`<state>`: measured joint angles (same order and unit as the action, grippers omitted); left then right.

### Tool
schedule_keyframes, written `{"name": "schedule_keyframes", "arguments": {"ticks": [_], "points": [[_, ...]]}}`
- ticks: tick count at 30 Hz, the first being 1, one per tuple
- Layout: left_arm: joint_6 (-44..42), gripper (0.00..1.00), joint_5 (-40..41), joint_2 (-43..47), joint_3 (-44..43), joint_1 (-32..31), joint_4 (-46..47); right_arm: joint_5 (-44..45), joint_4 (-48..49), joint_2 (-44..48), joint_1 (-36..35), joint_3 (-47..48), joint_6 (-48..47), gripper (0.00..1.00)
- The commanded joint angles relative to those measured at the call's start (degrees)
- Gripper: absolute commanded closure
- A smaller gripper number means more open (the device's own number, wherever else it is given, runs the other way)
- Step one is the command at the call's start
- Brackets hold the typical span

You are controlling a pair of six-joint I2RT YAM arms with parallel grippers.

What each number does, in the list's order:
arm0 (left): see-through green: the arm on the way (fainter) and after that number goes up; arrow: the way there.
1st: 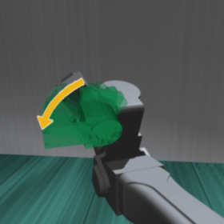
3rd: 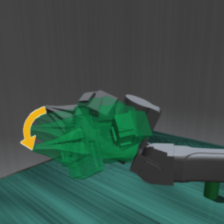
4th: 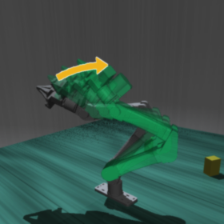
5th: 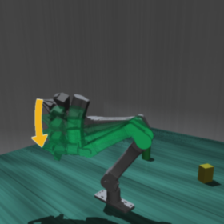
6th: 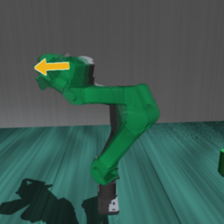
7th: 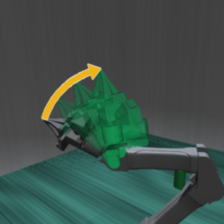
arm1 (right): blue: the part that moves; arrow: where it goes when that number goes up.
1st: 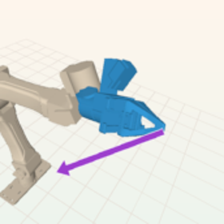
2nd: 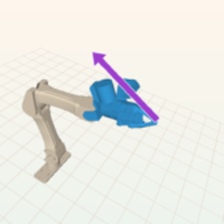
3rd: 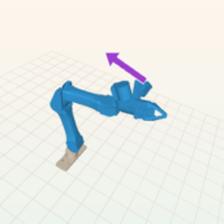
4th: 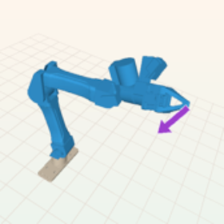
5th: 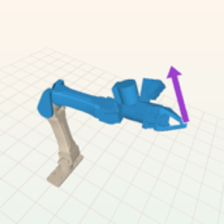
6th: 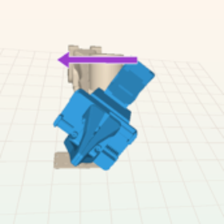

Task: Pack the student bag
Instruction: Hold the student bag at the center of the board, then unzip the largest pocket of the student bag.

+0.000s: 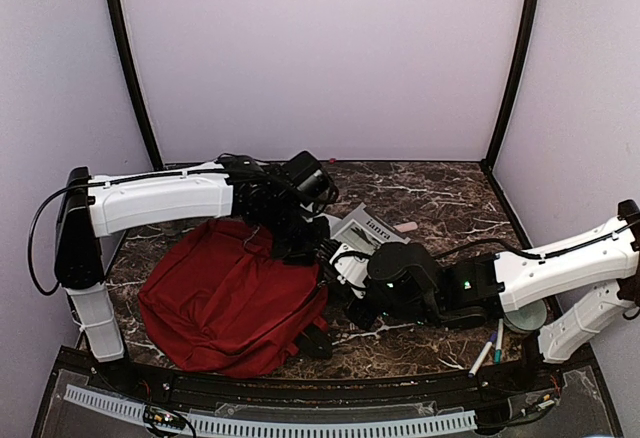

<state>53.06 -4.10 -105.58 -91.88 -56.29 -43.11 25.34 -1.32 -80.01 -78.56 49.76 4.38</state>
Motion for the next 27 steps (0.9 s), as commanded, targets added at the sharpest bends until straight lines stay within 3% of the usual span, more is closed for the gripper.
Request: {"name": "schedule_keyframes", "arguments": {"ticks": [1,5,9,19,27], "points": [[-3.78,0.61,-0.13,-1.08,-2.6,-1.52,-5.65,0.97,1.52,0.7,-0.46,1.03,-0.6,1.0],[-4.37,0.7,0.24,-1.38,-2.69,-1.76,-6.96,1.27,1.33,1.16,-0.48,0.67,-0.52,1.0],[-5.37,0.99,1.62,-1.21,-2.78,-1.8,-8.73,1.96,1.3,1.77,-0.45,0.21,-0.52,1.0],[-3.92,1.0,3.62,-2.47,-4.12,-1.59,-9.57,-6.69,2.95,4.0,-0.69,-2.28,-0.32,1.0],[-2.54,1.0,2.89,-4.84,-8.2,2.75,-6.68,-16.26,4.61,3.09,-1.86,0.9,-0.87,1.0]]}}
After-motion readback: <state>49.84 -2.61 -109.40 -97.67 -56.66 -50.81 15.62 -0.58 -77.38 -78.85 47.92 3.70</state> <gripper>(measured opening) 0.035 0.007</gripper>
